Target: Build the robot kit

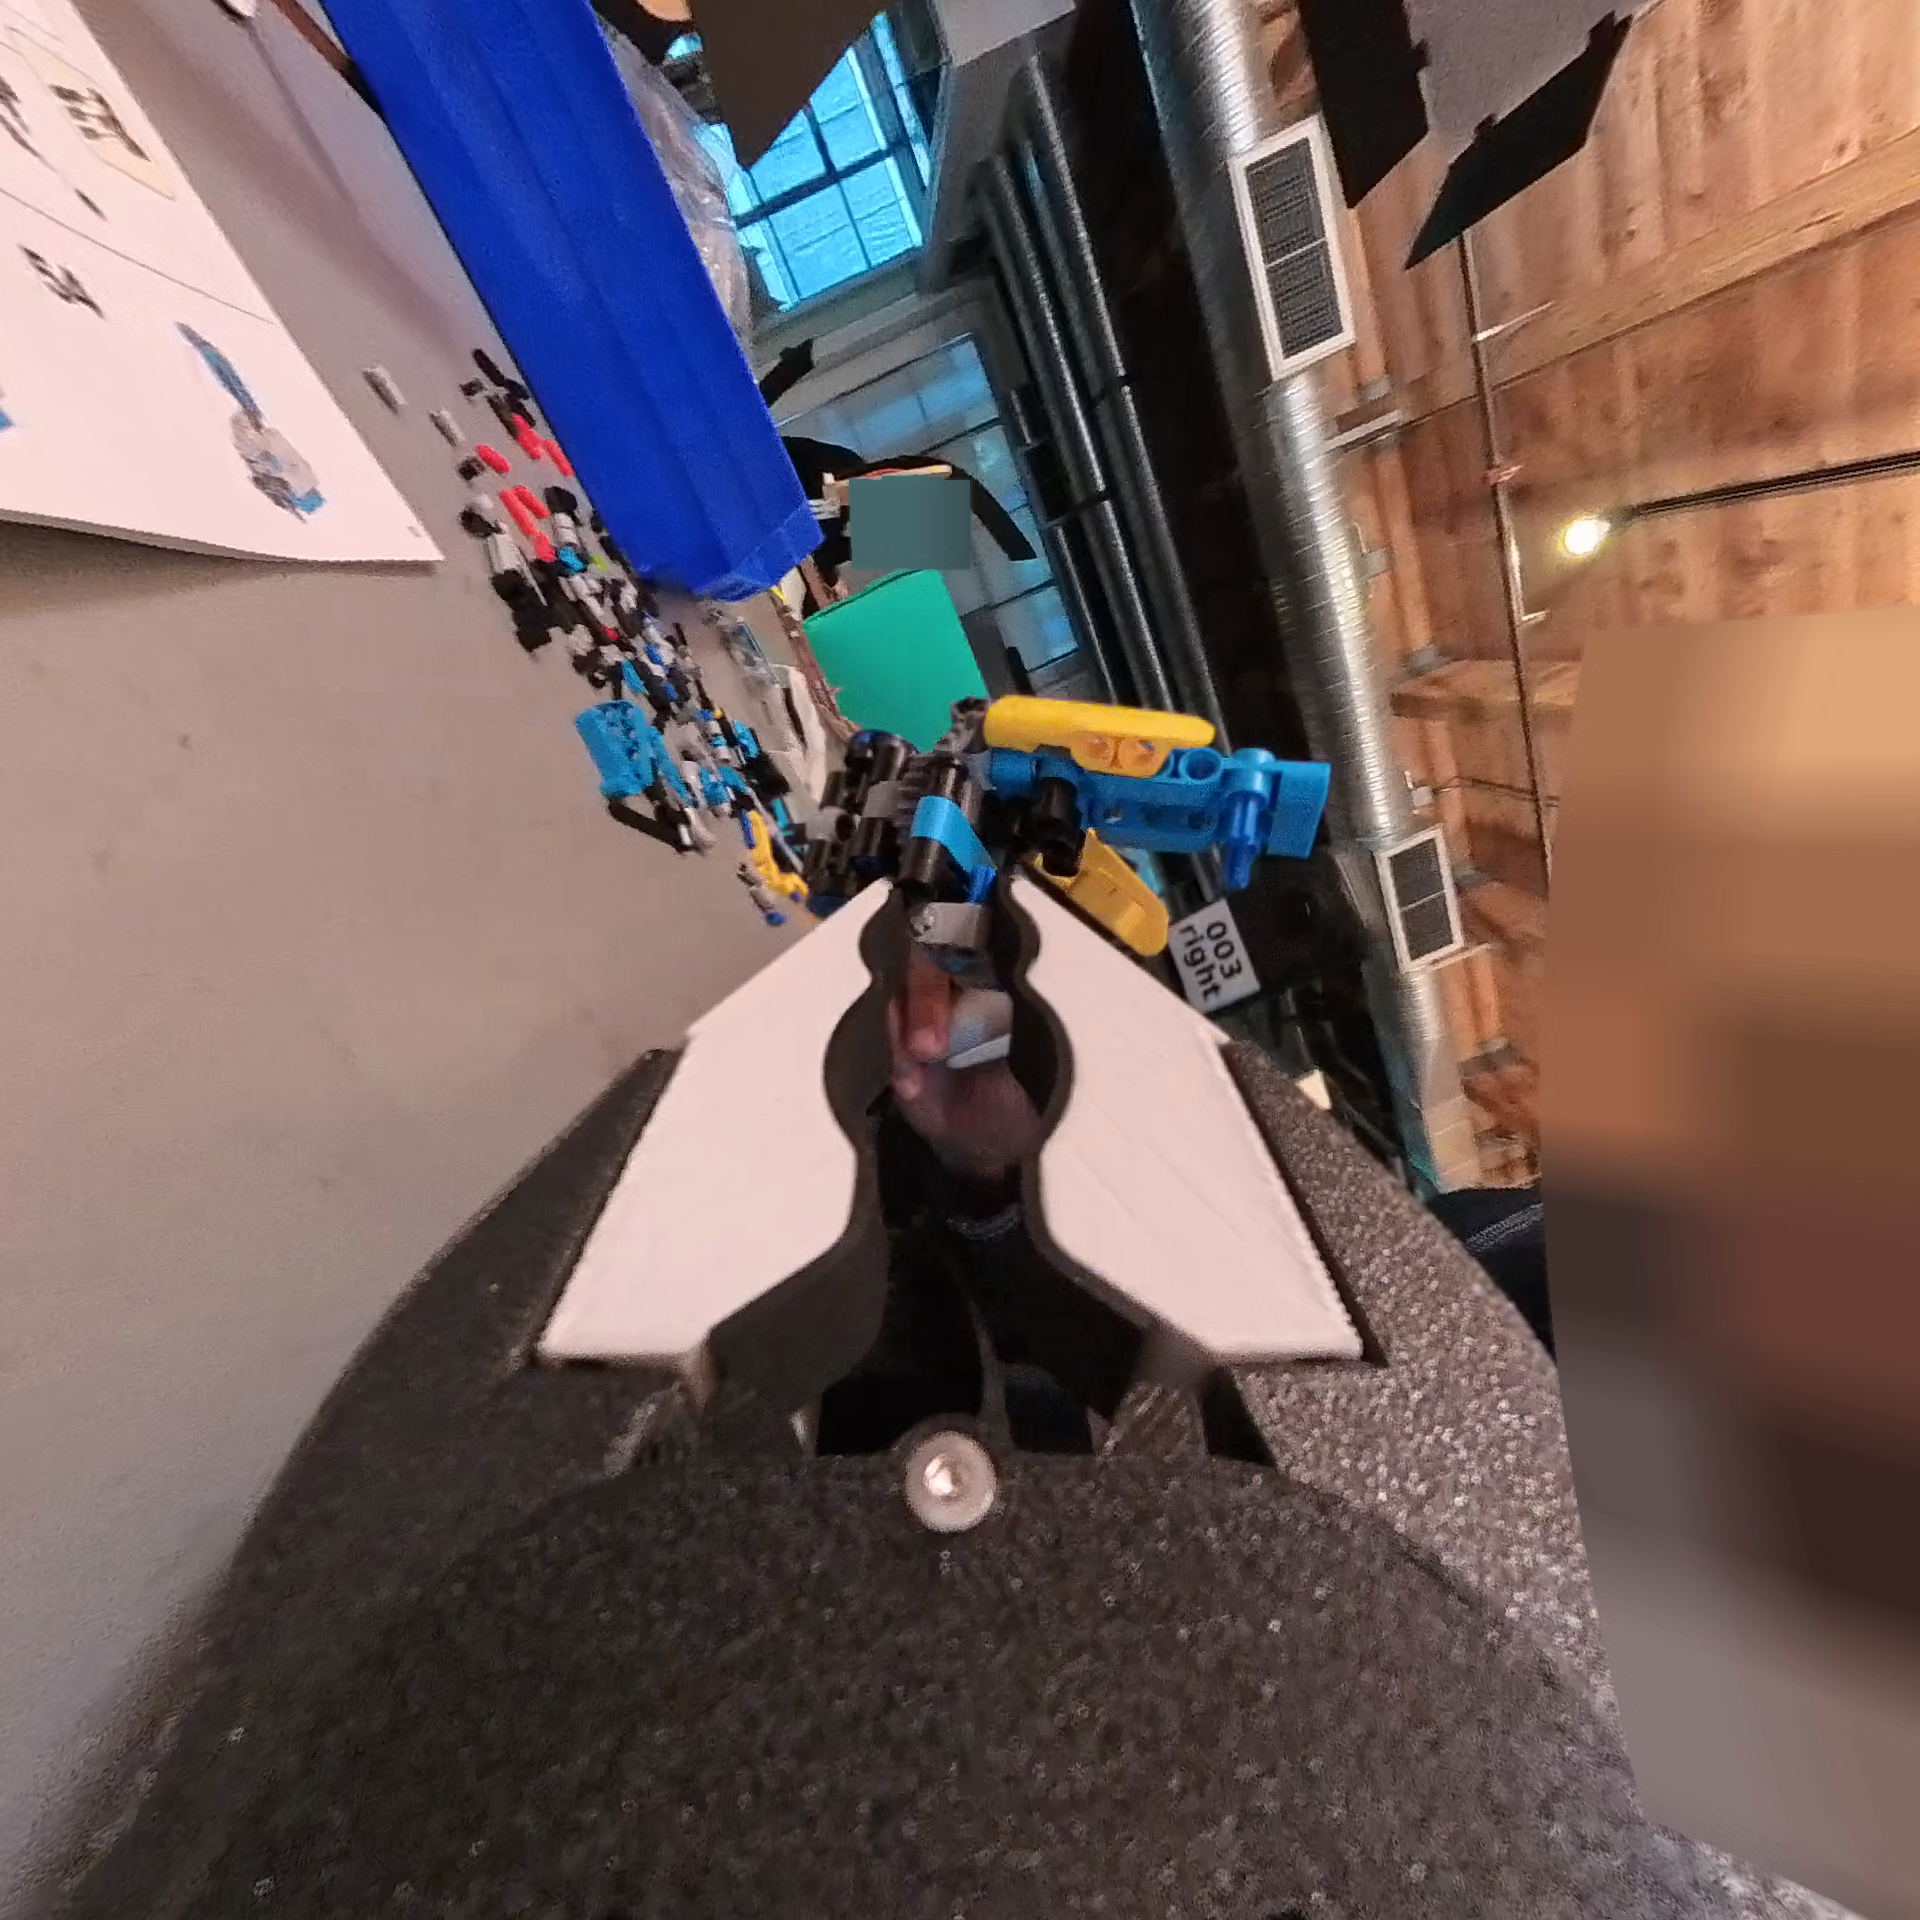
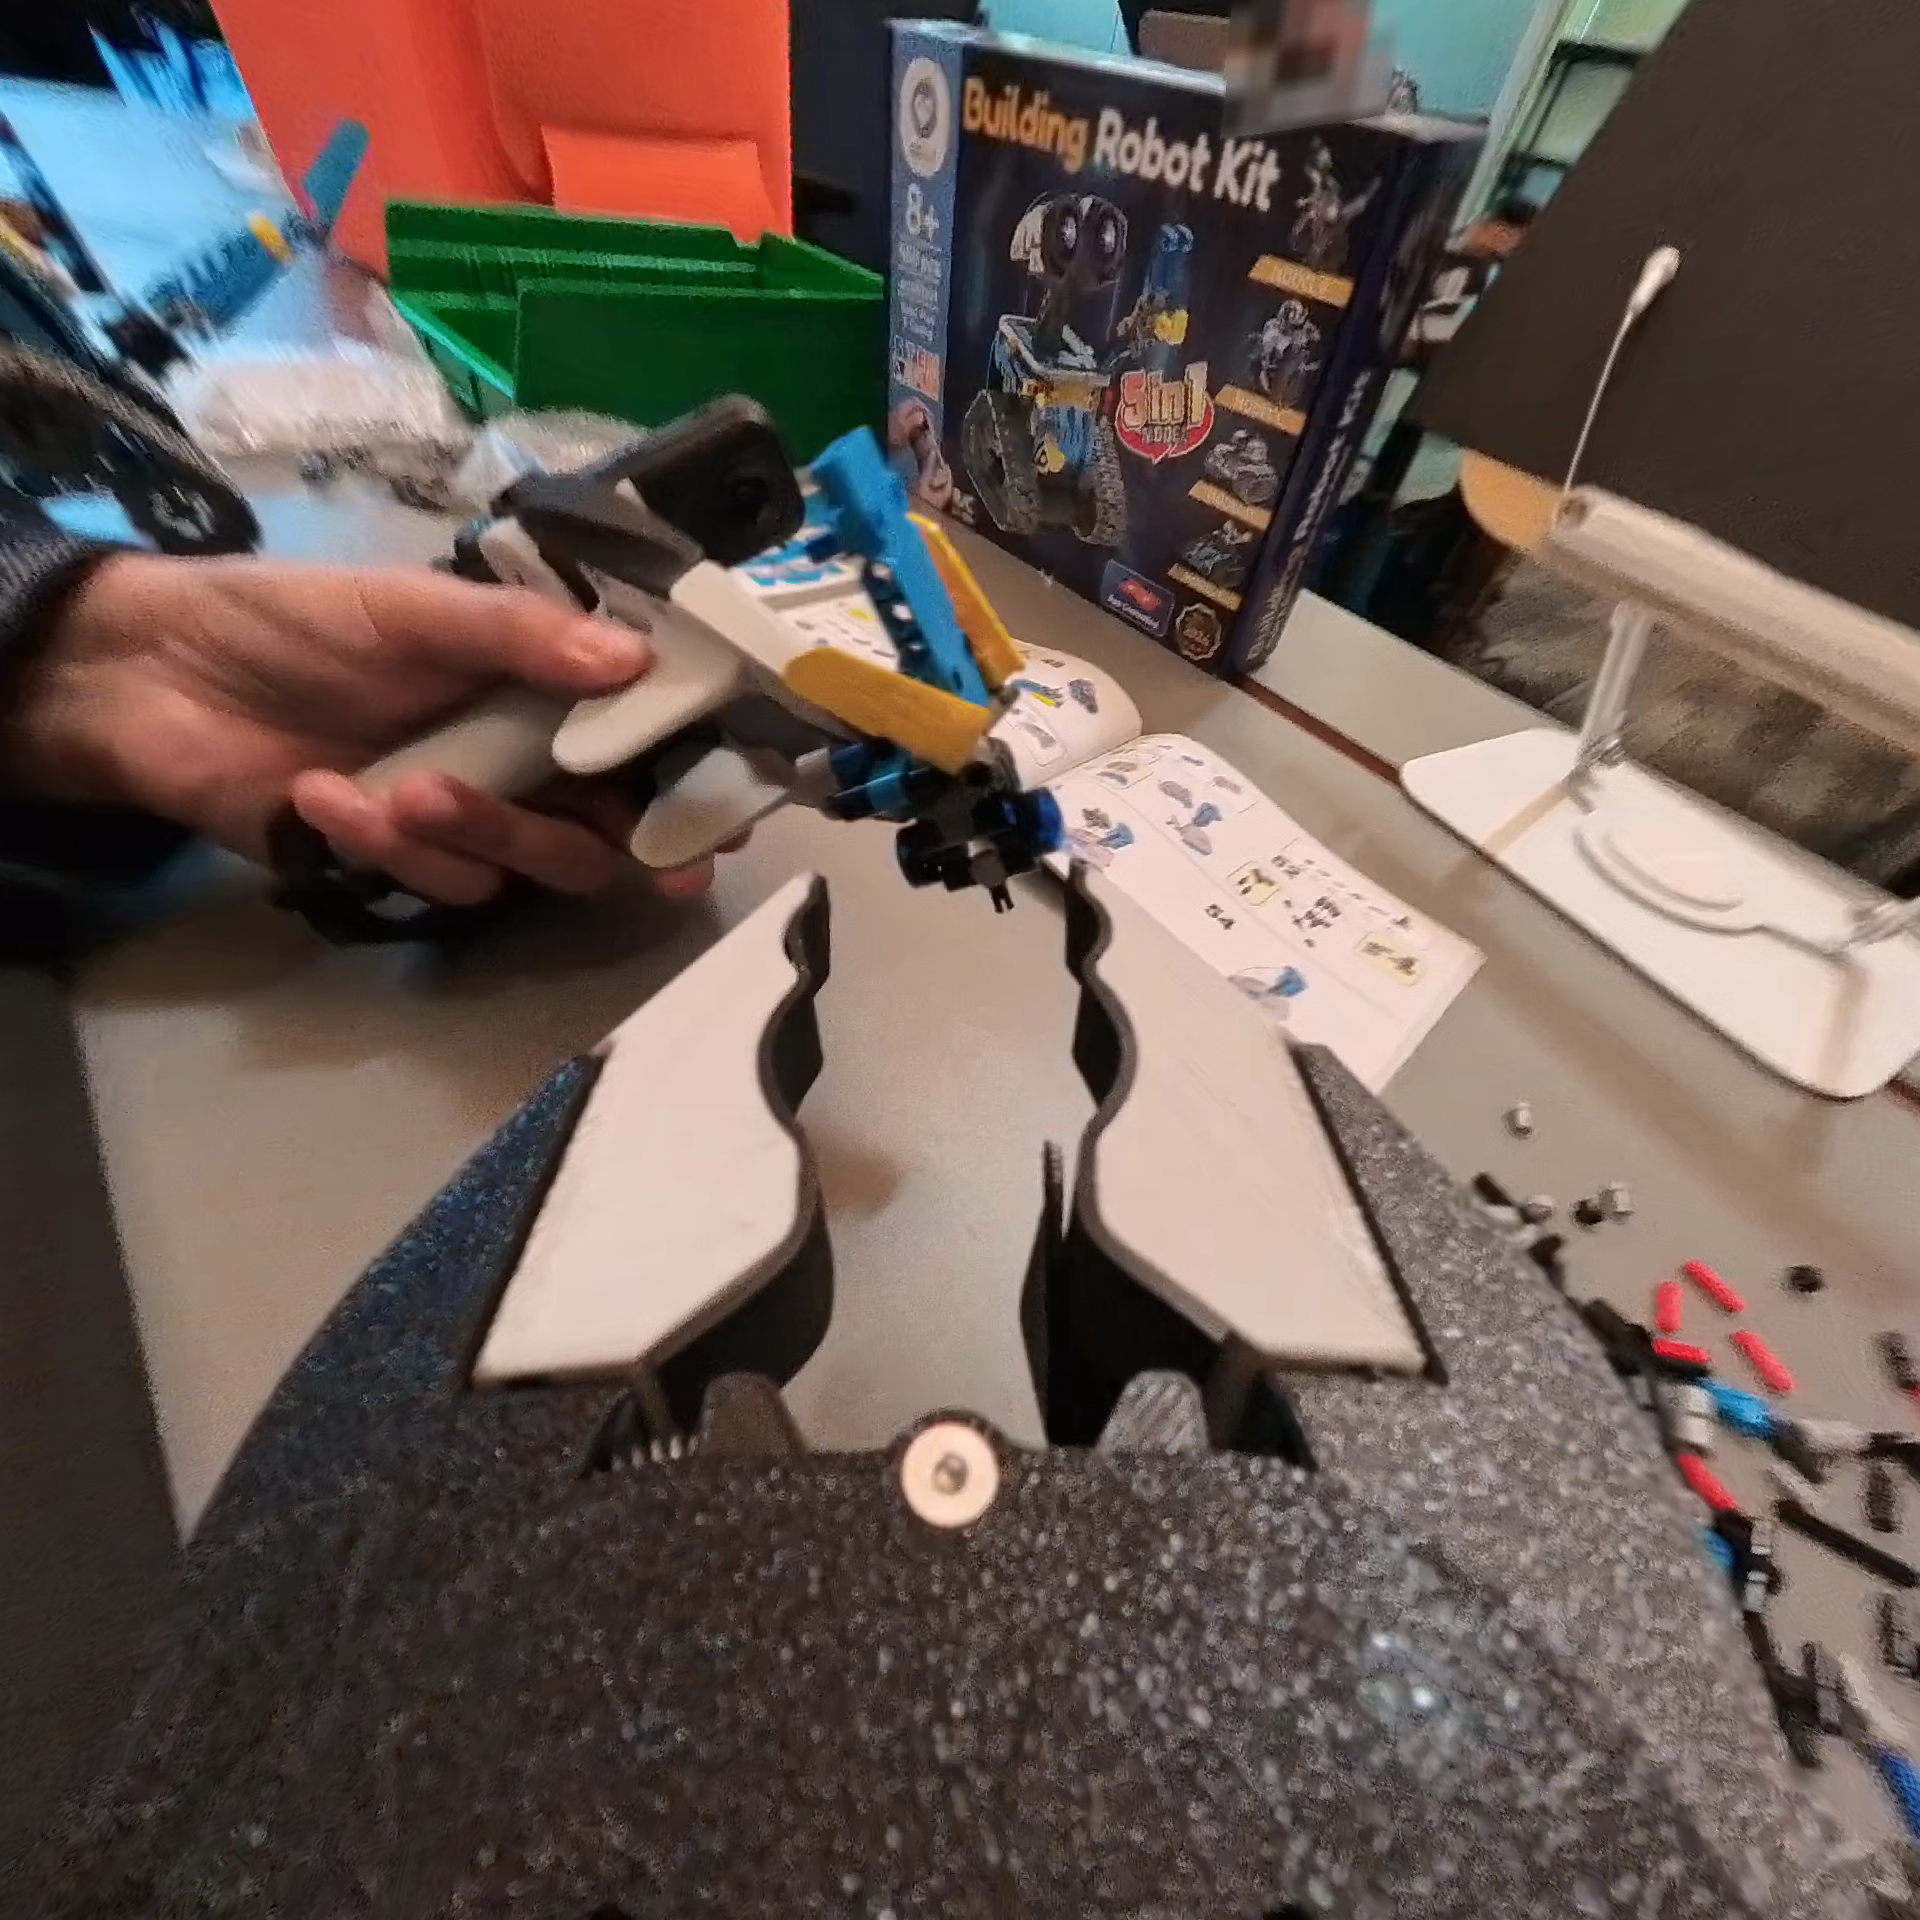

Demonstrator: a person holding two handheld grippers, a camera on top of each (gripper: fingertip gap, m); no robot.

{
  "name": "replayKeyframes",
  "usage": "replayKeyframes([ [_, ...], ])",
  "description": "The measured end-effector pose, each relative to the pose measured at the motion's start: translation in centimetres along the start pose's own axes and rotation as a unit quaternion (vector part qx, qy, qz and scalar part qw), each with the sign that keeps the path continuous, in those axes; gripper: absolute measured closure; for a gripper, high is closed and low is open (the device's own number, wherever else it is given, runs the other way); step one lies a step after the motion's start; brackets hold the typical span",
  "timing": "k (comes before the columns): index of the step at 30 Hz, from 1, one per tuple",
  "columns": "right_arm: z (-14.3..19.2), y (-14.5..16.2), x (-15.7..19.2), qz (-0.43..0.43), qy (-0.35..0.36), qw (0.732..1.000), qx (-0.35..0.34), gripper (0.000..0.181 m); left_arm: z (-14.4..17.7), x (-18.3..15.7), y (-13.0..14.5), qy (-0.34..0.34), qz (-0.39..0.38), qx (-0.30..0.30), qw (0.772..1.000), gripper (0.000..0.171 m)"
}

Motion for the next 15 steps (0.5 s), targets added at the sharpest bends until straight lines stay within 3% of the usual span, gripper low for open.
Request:
replayKeyframes([
  [7, -0.1, -0.5, 1.2, 0.057, 0.027, 0.998, -0.005, 0.134, -0.4, -0.4, 0.5, 0.045, 0.047, 0.006, 0.998, 0.157],
  [11, 0.5, -1.2, 0.8, 0.042, 0.024, 0.998, -0.029, 0.145, -0.7, -0.7, 1.0, 0.068, 0.072, 0.015, 0.995, 0.157],
  [15, 0.4, -1.1, 0.8, -0.034, -0.020, 0.999, -0.028, 0.145, -1.0, -0.7, 1.5, 0.068, 0.070, 0.030, 0.995, 0.157],
])
Point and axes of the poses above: each gripper's, where its closed fingertips meet, z back along the fingers, y out of its underside, x = y × z across the jaws, the point moved 3 cm from there along z, back along the fingers, and after that the axes turned 4 degrees about y, right-handed, at the moved point
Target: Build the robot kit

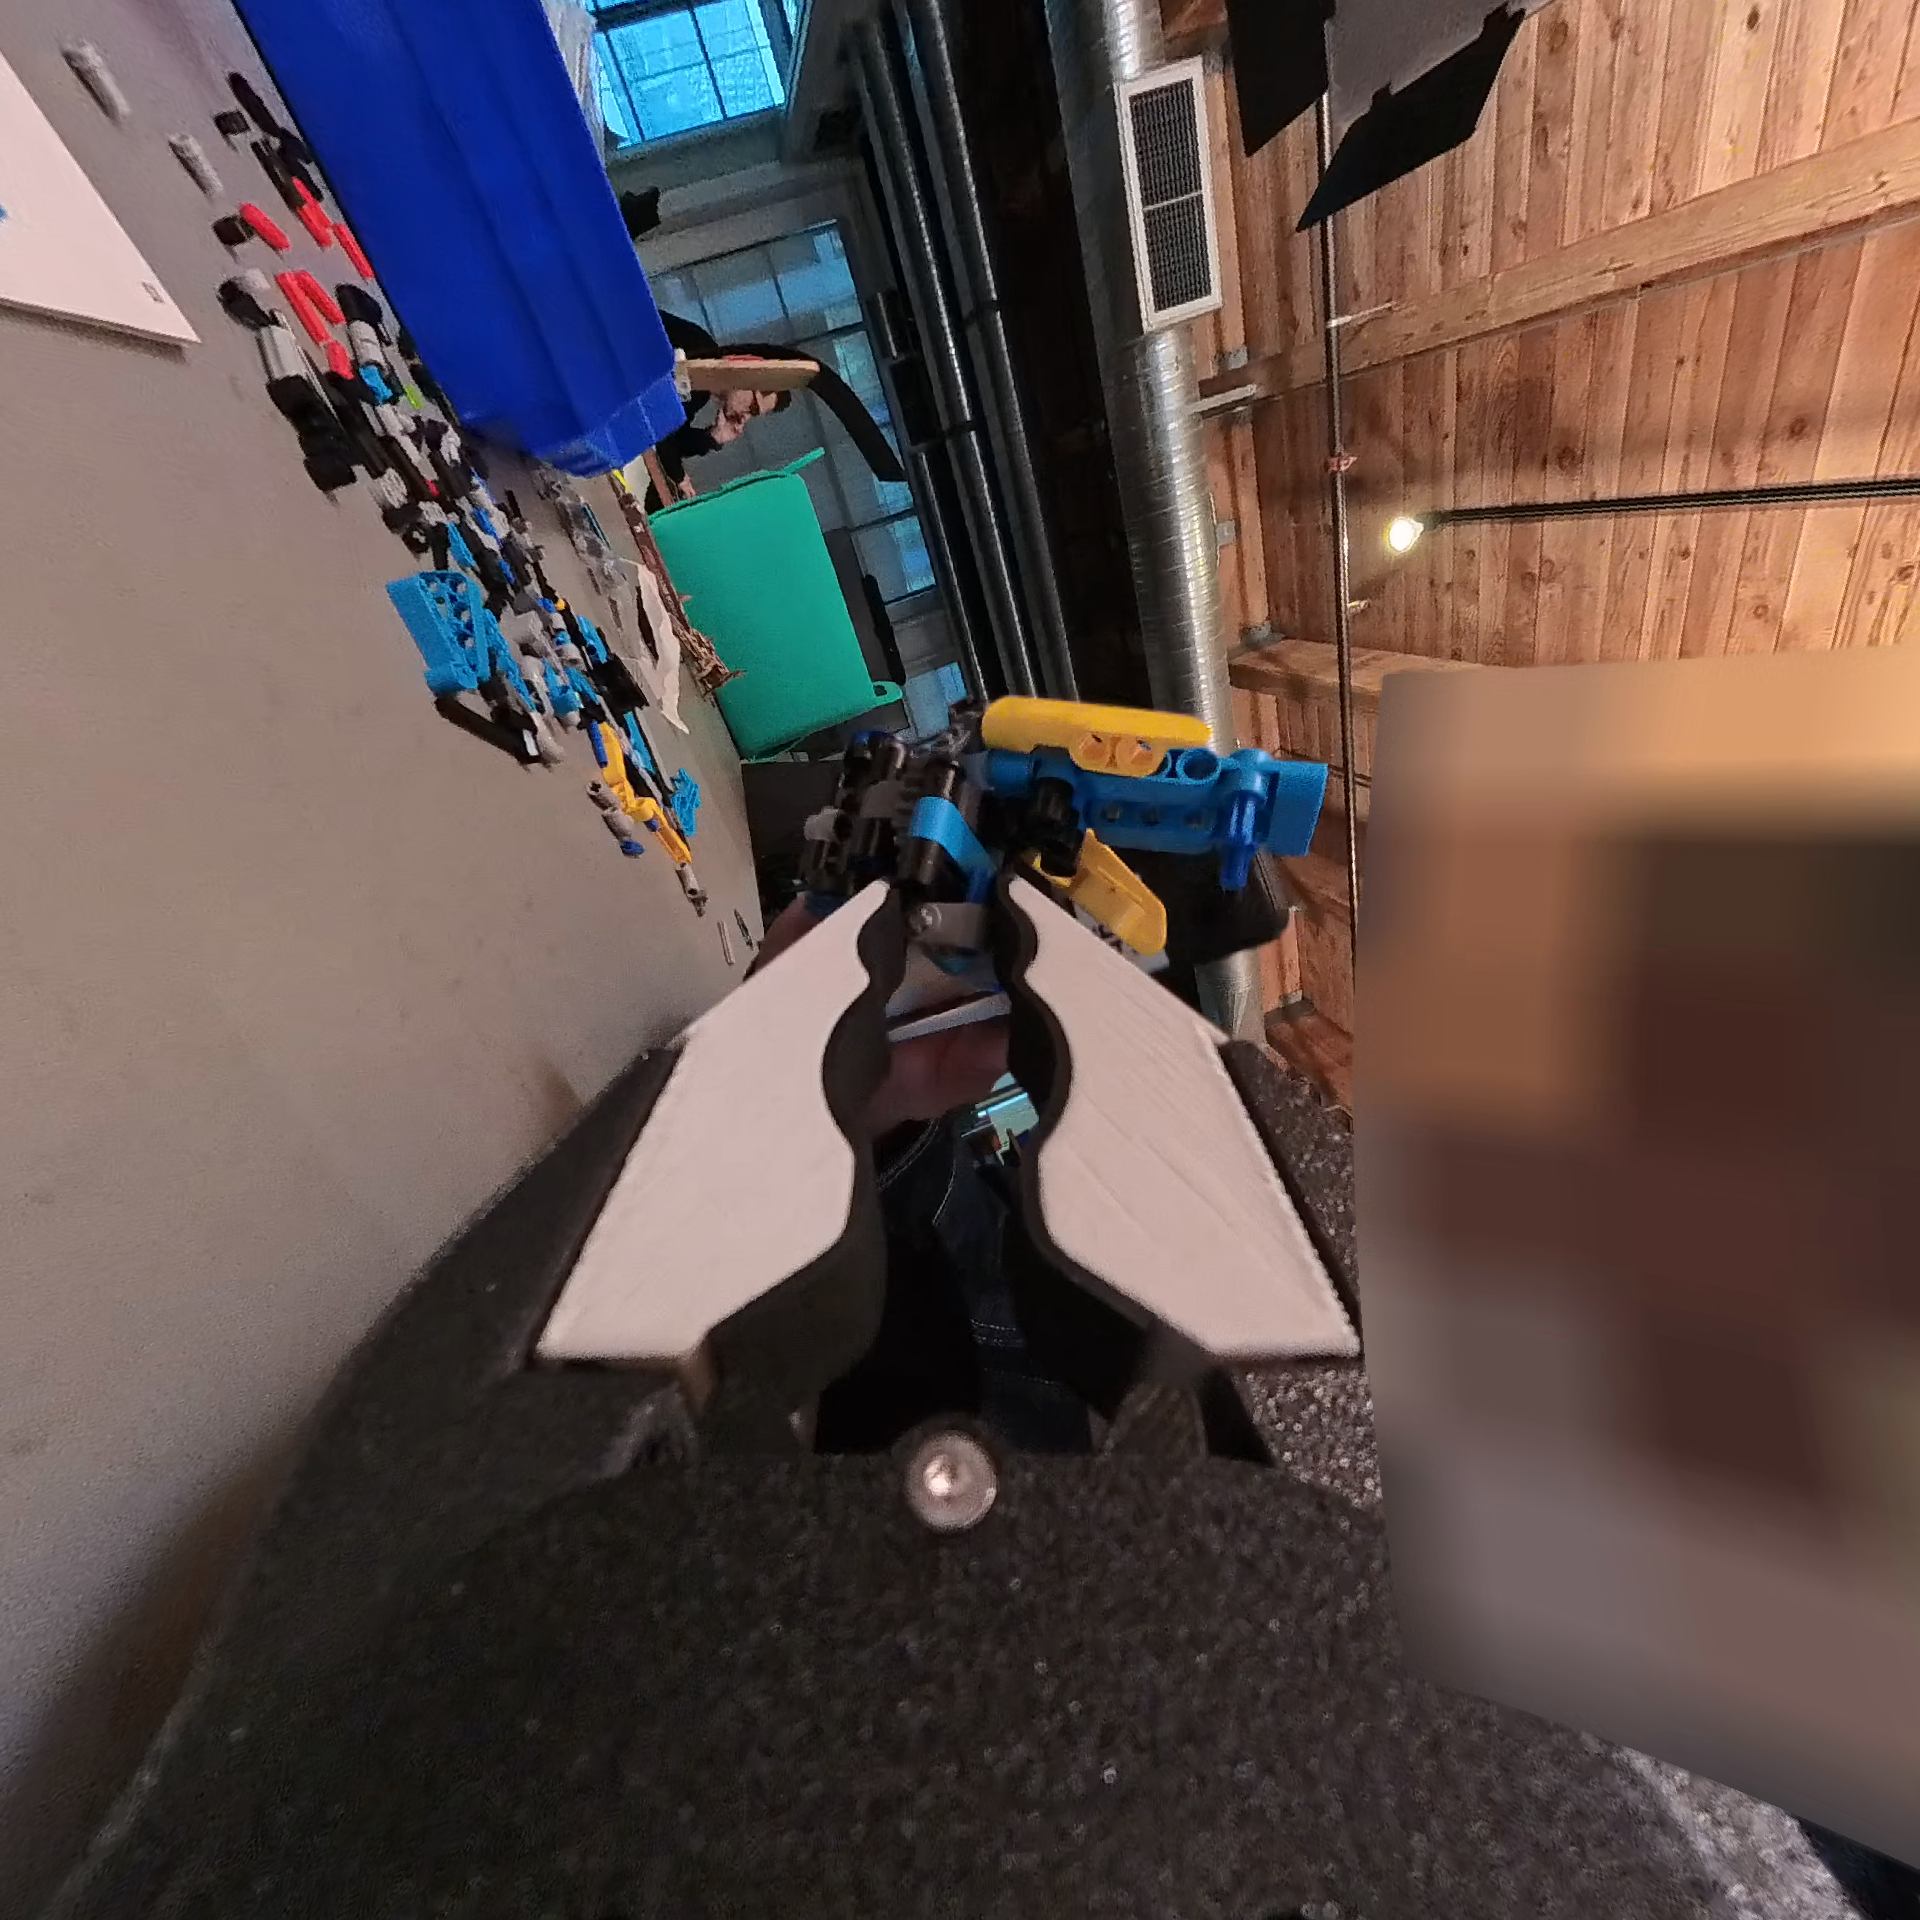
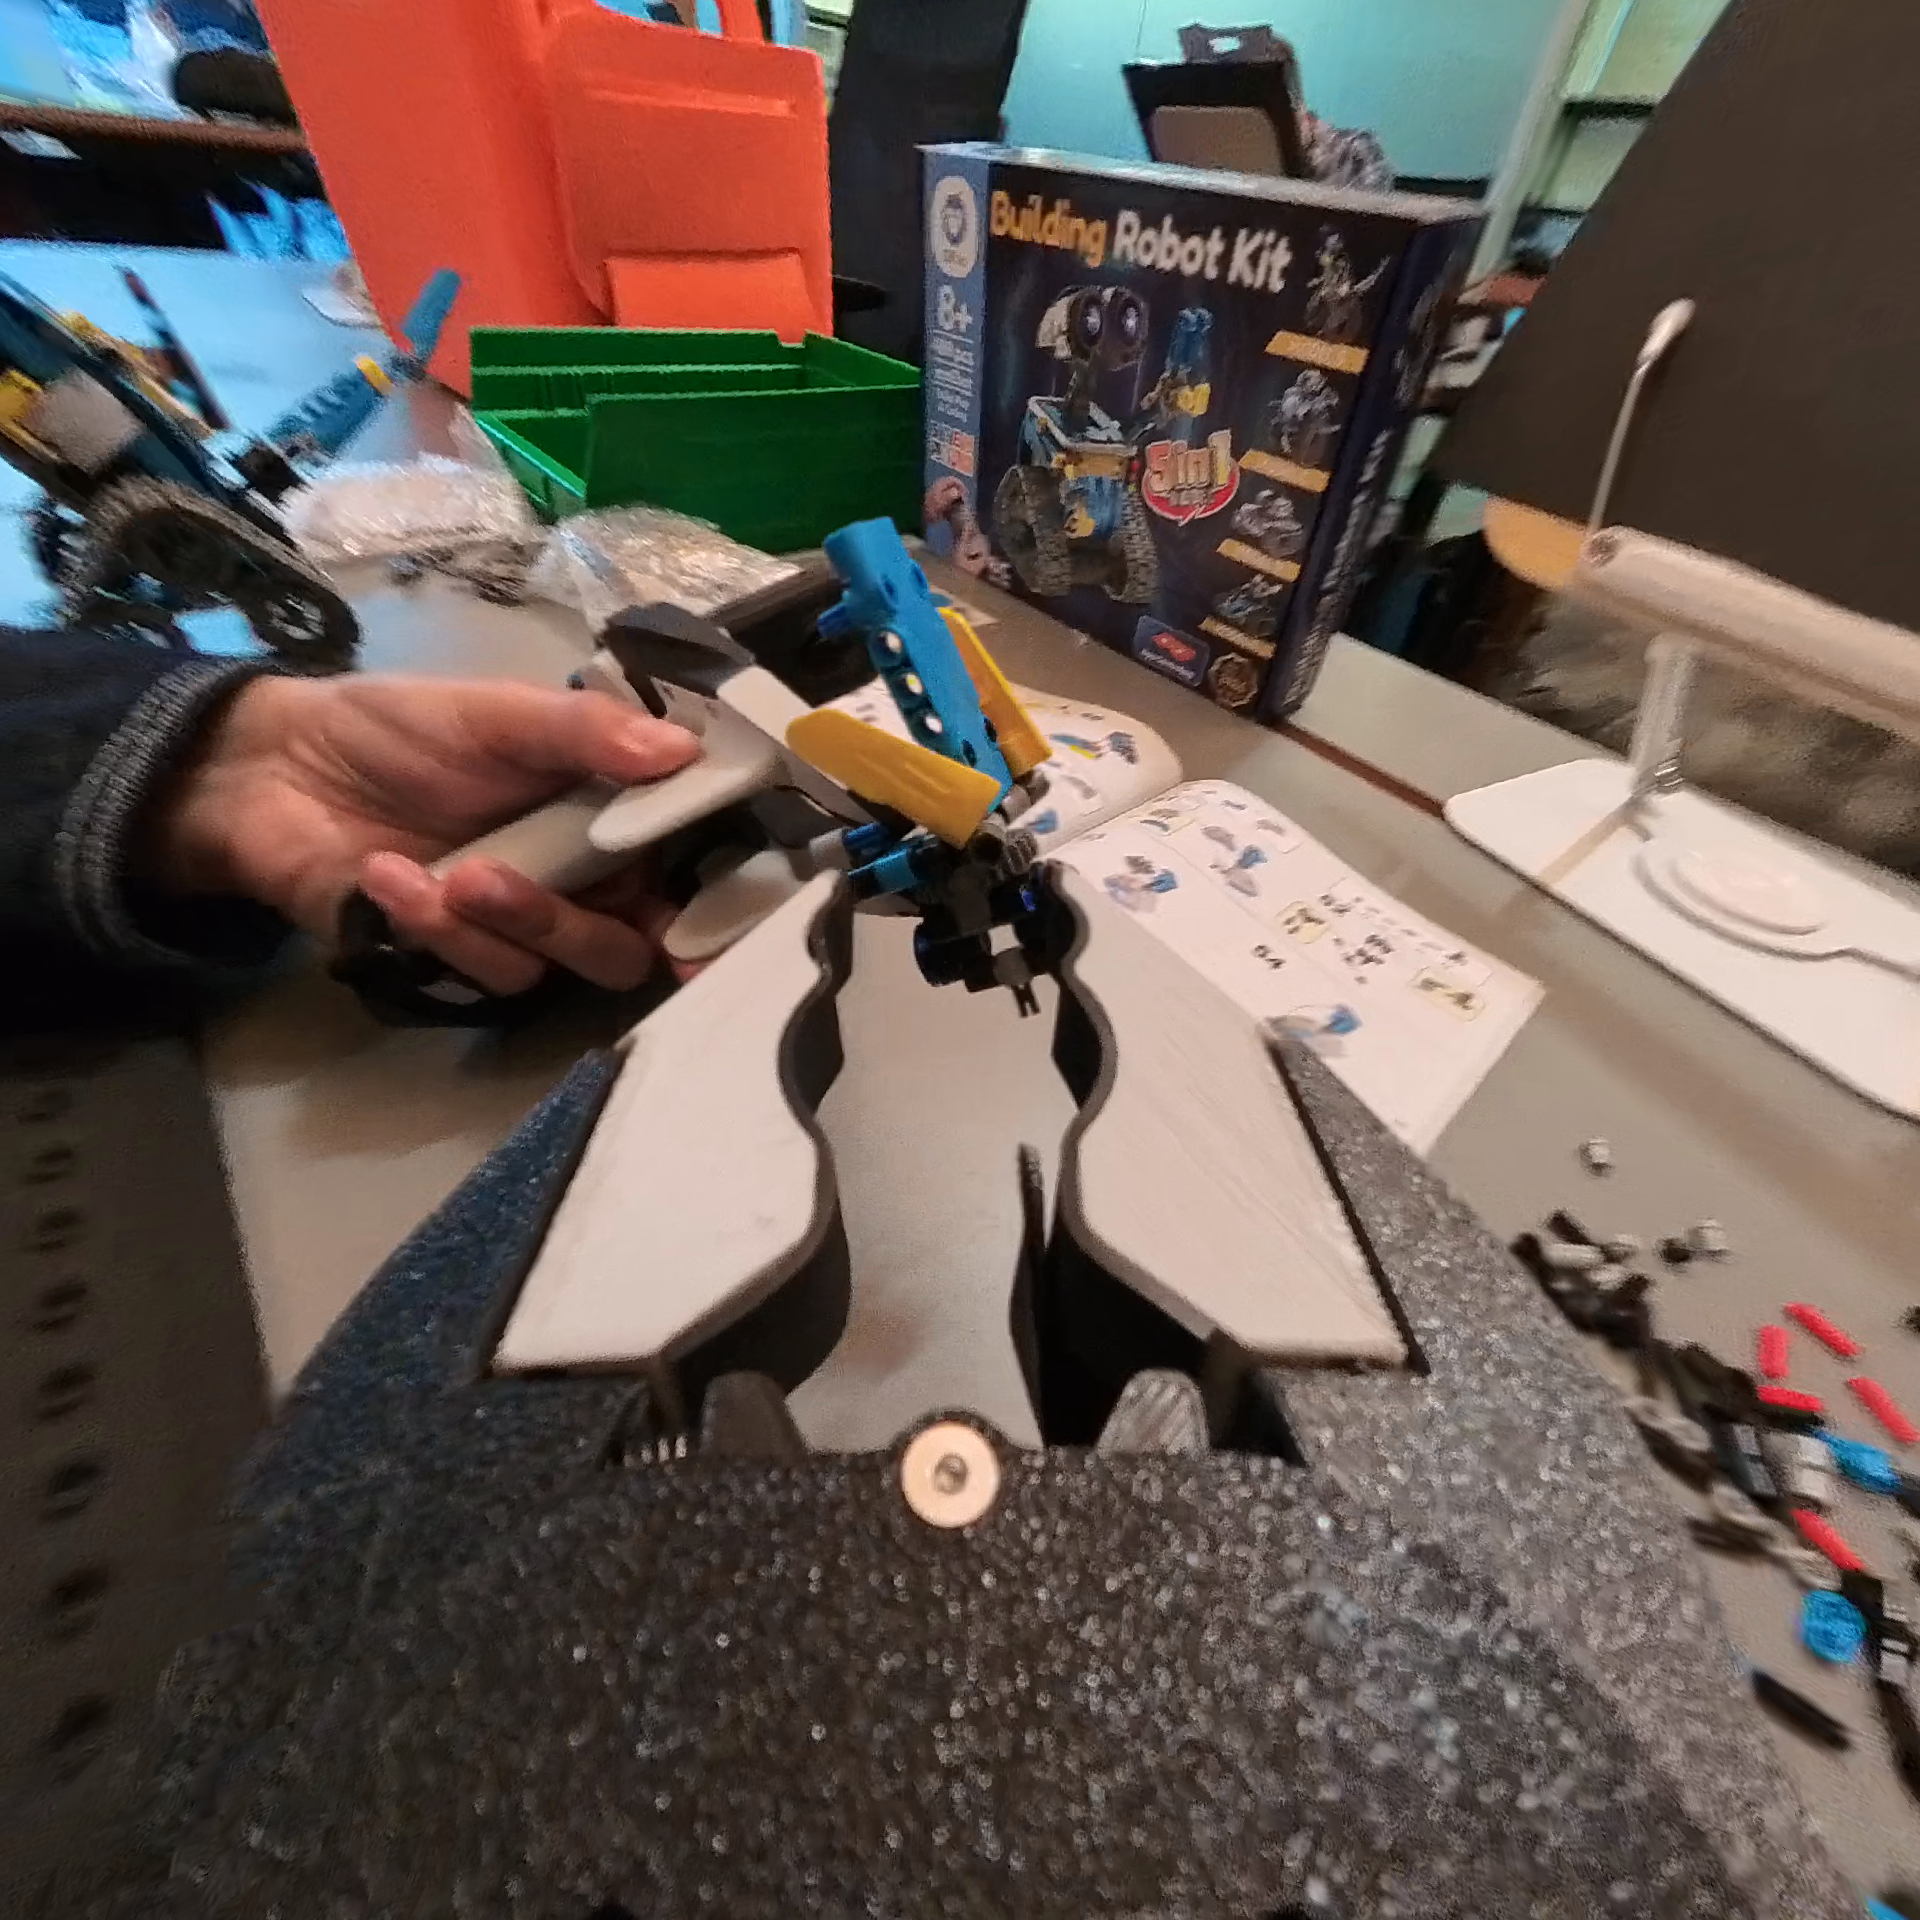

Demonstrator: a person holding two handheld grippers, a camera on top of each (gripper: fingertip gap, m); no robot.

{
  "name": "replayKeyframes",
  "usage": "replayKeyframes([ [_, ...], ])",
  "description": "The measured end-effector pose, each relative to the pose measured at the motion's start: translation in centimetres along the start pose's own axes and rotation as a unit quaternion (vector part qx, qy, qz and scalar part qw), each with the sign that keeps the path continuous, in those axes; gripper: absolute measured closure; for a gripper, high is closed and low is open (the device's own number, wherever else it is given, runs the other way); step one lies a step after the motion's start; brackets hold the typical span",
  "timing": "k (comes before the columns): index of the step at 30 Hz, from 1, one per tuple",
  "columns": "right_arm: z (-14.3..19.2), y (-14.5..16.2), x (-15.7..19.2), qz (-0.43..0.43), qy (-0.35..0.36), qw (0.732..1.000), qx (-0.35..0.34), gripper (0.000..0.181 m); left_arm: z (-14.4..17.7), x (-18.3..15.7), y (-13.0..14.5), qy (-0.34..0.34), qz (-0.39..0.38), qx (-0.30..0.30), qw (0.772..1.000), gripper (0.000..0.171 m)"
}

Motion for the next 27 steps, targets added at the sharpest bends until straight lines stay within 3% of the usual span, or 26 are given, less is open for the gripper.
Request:
replayKeyframes([
  [5, 0.0, 0.8, -0.4, -0.100, -0.067, 0.992, 0.022, 0.154, -0.2, -0.3, 0.3, 0.000, -0.016, 0.014, 1.000, 0.157],
  [11, 0.2, 0.4, -0.6, -0.141, -0.089, 0.986, 0.007, 0.165, -0.4, -0.2, 0.7, -0.001, -0.017, 0.026, 1.000, 0.156],
  [16, 0.1, 0.5, -0.3, -0.083, -0.065, 0.994, 0.011, 0.165, -0.5, 0.3, 1.0, -0.034, -0.039, 0.033, 0.998, 0.157],
  [19, -0.1, 0.9, -0.6, -0.118, -0.076, 0.990, 0.025, 0.166, -0.4, 0.5, 0.9, -0.059, -0.062, 0.035, 0.996, 0.156],
  [24, -0.3, 1.0, -1.2, -0.256, -0.131, 0.957, 0.021, 0.171, -0.5, 0.0, 0.5, -0.096, -0.148, 0.040, 0.983, 0.156],
  [27, -0.3, 1.4, -1.6, -0.382, -0.191, 0.904, 0.021, 0.178, -0.6, -0.1, 0.5, -0.126, -0.207, 0.050, 0.969, 0.157],
])
Point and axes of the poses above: each gripper's, where its closed fingertips meet, z back along the fingers, y out of its underside, x = y × z across the jaws, the point moved 3 cm from there along z, back along the fingers, and after that the axes turned 4 degrees about y, right-handed, at the moved point
